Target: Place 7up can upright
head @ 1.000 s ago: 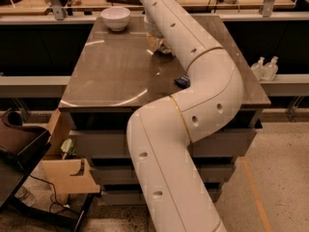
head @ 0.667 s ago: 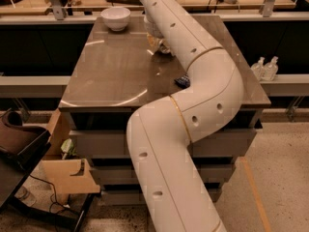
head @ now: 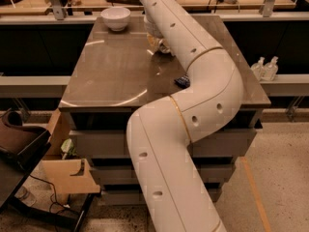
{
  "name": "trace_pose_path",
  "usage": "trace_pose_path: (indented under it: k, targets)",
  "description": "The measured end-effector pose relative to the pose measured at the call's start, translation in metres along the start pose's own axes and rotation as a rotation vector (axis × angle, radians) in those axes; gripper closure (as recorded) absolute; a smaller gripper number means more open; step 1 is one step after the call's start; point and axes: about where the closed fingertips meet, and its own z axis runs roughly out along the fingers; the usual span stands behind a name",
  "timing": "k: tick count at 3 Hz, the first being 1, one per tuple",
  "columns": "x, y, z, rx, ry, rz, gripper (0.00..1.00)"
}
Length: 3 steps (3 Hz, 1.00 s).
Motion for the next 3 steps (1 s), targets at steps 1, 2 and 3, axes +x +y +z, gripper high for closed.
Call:
trace_pose_path:
  k: [1, 2, 3]
  targets:
    - [0.0002, -0.0002, -0.0009, 0.000, 0.000, 0.000, 0.59]
    - [-0.0001, 0.0005, 0.0005, -0.002, -0.002, -0.001, 0.36]
    - [-0.0012, 0.0009, -0.0025, -0.002, -0.002, -0.001, 0.13]
